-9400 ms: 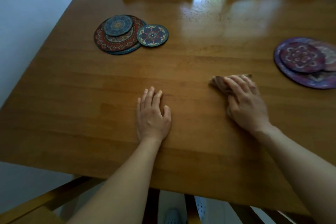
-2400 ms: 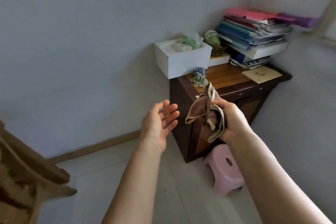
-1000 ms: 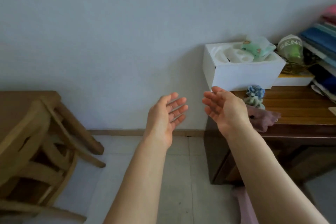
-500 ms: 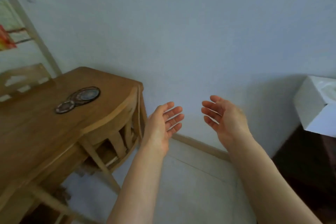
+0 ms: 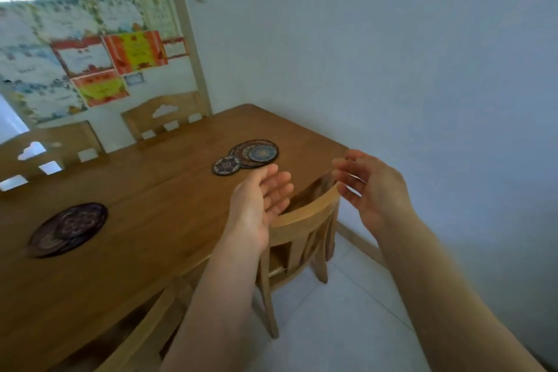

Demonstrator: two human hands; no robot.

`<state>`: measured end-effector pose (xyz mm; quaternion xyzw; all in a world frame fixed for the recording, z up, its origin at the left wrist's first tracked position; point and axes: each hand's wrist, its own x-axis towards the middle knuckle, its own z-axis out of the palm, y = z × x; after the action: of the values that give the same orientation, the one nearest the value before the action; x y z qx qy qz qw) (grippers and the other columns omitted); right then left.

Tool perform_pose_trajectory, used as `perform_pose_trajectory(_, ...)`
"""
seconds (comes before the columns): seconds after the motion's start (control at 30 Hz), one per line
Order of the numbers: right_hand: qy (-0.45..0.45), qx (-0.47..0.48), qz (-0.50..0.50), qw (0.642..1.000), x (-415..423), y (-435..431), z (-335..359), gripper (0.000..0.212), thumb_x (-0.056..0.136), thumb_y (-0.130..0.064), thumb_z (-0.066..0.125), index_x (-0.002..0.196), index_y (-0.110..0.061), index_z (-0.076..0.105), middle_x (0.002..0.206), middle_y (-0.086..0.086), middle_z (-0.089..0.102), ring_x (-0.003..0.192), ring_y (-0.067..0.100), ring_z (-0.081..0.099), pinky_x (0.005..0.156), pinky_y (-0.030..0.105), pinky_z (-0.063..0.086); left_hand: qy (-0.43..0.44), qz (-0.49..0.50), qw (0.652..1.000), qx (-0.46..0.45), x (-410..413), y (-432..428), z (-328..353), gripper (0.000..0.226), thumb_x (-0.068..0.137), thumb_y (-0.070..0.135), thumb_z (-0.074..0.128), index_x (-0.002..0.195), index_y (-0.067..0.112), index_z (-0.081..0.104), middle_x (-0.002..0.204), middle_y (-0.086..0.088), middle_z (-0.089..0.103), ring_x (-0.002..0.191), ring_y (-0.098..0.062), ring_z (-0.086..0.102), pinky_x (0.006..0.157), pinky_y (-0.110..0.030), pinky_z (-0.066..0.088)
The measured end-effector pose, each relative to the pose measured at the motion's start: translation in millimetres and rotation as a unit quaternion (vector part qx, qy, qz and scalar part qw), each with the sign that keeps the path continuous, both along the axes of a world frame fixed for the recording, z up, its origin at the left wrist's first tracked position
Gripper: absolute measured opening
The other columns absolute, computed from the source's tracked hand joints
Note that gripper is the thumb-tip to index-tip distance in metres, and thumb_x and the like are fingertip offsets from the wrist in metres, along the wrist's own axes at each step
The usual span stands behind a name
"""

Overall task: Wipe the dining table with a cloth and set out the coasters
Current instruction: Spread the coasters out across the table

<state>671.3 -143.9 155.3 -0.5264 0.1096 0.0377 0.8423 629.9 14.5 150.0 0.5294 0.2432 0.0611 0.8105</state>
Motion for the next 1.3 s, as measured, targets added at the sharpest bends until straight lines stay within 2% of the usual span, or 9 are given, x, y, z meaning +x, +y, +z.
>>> perform_pose_trajectory(0.13, 0.011, -0.002, 0.037, 0.999, 29.4, 54.7, -7.1, 0.023, 0.099, -0.010, 0.043, 0.110, -0.011, 0.063, 0.085, 0.007, 0.074, 0.072, 0.018, 0.067, 0.064, 0.029, 0.052, 0.016, 0.047, 0.999, -0.006, 18.6, 49.1, -5.7, 0.019, 0.097, 0.032, 0.055, 0.106, 0.021, 0.068, 0.087, 0.002, 0.077, 0.091, -0.018, 0.072, 0.086, -0.038, 0.054)
perform_pose_trajectory(0.47, 0.050, -0.091, 0.109, 0.989, 146.0, 145.0, -31.4, 0.018, 0.100, -0.014, 0.046, 0.102, -0.018, 0.063, 0.092, 0.006, 0.074, 0.081, 0.018, 0.069, 0.074, 0.032, 0.054, 0.048, 0.106, 0.993, -0.029, 107.9, 130.4, -41.6, 0.020, 0.098, 0.027, 0.053, 0.106, 0.016, 0.068, 0.093, -0.003, 0.077, 0.093, -0.020, 0.071, 0.086, -0.039, 0.054)
perform_pose_trajectory(0.7, 0.081, -0.135, 0.189, 0.969, 272.1, 199.2, -68.2, 0.016, 0.097, -0.008, 0.048, 0.103, -0.013, 0.062, 0.086, 0.009, 0.070, 0.067, 0.016, 0.063, 0.059, 0.029, 0.047, 0.102, 0.164, 0.979, -0.062, 207.9, 172.5, -81.7, 0.020, 0.100, 0.025, 0.049, 0.102, 0.016, 0.066, 0.089, -0.002, 0.075, 0.086, -0.019, 0.069, 0.089, -0.039, 0.051)
perform_pose_trajectory(0.9, 0.104, -0.208, 0.269, 0.935, 362.3, 244.2, -117.3, 0.014, 0.097, -0.005, 0.050, 0.107, -0.007, 0.060, 0.084, 0.011, 0.065, 0.065, 0.017, 0.058, 0.056, 0.029, 0.044, 0.143, 0.172, 0.970, -0.091, 297.9, 188.8, -111.7, 0.015, 0.097, 0.024, 0.052, 0.097, 0.016, 0.065, 0.082, 0.000, 0.073, 0.075, -0.016, 0.066, 0.068, -0.031, 0.047)
perform_pose_trajectory(1.07, 0.063, -0.405, 0.326, 0.852, 433.3, 259.8, -162.8, 0.024, 0.100, -0.008, 0.048, 0.118, -0.002, 0.063, 0.120, 0.016, 0.060, 0.092, 0.021, 0.057, 0.081, 0.029, 0.048, 0.222, 0.153, 0.962, -0.039, 355.7, 215.1, -145.1, 0.014, 0.100, 0.022, 0.051, 0.094, 0.014, 0.062, 0.084, 0.001, 0.062, 0.072, -0.012, 0.055, 0.070, -0.030, 0.040)
perform_pose_trajectory(1.13, -0.008, -0.515, 0.355, 0.780, 458.3, 259.6, -179.5, 0.022, 0.099, -0.013, 0.049, 0.113, -0.010, 0.066, 0.108, 0.011, 0.064, 0.075, 0.019, 0.056, 0.066, 0.026, 0.047, 0.260, 0.137, 0.956, 0.017, 371.9, 225.5, -158.7, 0.014, 0.100, 0.023, 0.052, 0.108, 0.013, 0.060, 0.091, 0.002, 0.055, 0.076, -0.011, 0.050, 0.073, -0.027, 0.041)
perform_pose_trajectory(1.17, -0.028, -0.559, 0.367, 0.743, 469.8, 261.1, -186.5, 0.021, 0.098, -0.016, 0.051, 0.114, -0.016, 0.064, 0.108, 0.009, 0.063, 0.076, 0.019, 0.057, 0.067, 0.027, 0.049, 0.267, 0.125, 0.954, 0.051, 380.5, 233.5, -169.7, 0.022, 0.100, 0.023, 0.054, 0.119, 0.014, 0.057, 0.096, 0.003, 0.054, 0.079, -0.010, 0.050, 0.072, -0.023, 0.042)
perform_pose_trajectory(1.23, -0.041, -0.624, 0.392, 0.675, 488.0, 262.8, -201.0, 0.035, 0.094, -0.022, 0.057, 0.129, -0.020, 0.054, 0.130, 0.011, 0.051, 0.107, 0.027, 0.056, 0.092, 0.039, 0.050, 0.277, 0.100, 0.945, 0.144, 391.4, 249.0, -191.0, 0.043, 0.094, 0.027, 0.064, 0.134, 0.019, 0.050, 0.115, 0.004, 0.055, 0.088, -0.010, 0.054, 0.069, -0.021, 0.047)
perform_pose_trajectory(1.3, -0.035, -0.669, 0.406, 0.622, 497.8, 266.2, -208.6, 0.056, 0.092, -0.031, 0.061, 0.141, -0.016, 0.038, 0.147, 0.016, 0.031, 0.132, 0.037, 0.034, 0.105, 0.047, 0.039, 0.331, 0.054, 0.900, 0.278, 399.5, 264.9, -210.6, 0.065, 0.084, 0.039, 0.072, 0.141, 0.026, 0.043, 0.141, -0.003, 0.044, 0.121, -0.025, 0.047, 0.095, -0.036, 0.048)
